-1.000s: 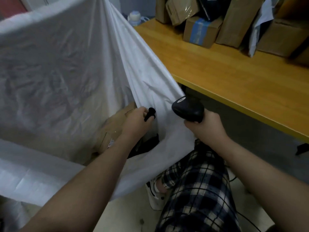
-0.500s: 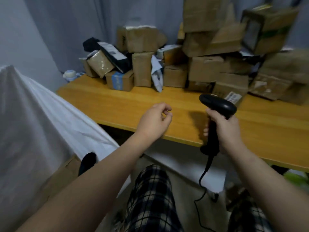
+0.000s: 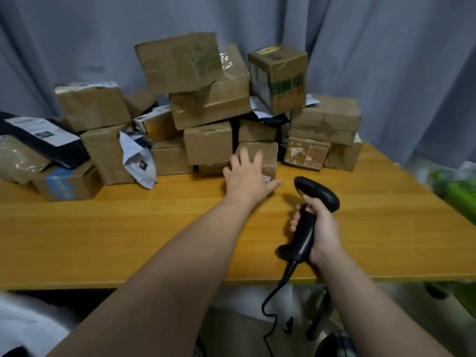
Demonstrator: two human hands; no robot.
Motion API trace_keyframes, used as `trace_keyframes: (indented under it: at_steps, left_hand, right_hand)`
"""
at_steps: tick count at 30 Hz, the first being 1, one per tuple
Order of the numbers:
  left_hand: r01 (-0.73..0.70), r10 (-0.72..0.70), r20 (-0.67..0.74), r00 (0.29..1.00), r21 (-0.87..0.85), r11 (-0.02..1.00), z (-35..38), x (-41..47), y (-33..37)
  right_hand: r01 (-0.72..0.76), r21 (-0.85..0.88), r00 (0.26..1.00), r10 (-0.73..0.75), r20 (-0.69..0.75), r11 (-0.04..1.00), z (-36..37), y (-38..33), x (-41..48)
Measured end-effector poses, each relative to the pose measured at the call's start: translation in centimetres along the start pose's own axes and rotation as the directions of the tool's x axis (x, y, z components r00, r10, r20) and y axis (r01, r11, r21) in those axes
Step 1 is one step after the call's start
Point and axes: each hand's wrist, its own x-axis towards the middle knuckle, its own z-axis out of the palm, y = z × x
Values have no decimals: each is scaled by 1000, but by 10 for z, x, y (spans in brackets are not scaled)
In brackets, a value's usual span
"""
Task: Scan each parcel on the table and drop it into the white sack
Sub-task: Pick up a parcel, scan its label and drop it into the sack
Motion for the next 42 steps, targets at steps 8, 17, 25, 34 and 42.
trace_keyframes:
  at_steps: [8, 17, 25, 34, 42]
  left_hand:
    - [90, -102, -121, 987, -98, 991, 20, 20, 13]
    - [-129, 101, -178, 979, -154, 980, 3, -66, -32]
    - [-19, 32, 4, 999, -702, 712, -46, -138, -103]
    - [29, -85, -47, 995, -688, 725, -120, -131, -117]
    - [48, -252, -191, 949, -702, 711, -114, -123, -112]
  right_hand:
    - [33, -58, 999, -35, -31, 998, 3, 2, 11]
    - [75, -76, 997, -76, -9, 994, 5, 2, 2]
    - [43, -139, 989, -22, 148, 989, 8, 15, -32]
    - [116, -30, 938, -100, 331, 993, 48, 36, -76]
    - [174, -156, 940, -118, 319, 972, 52, 36, -91]
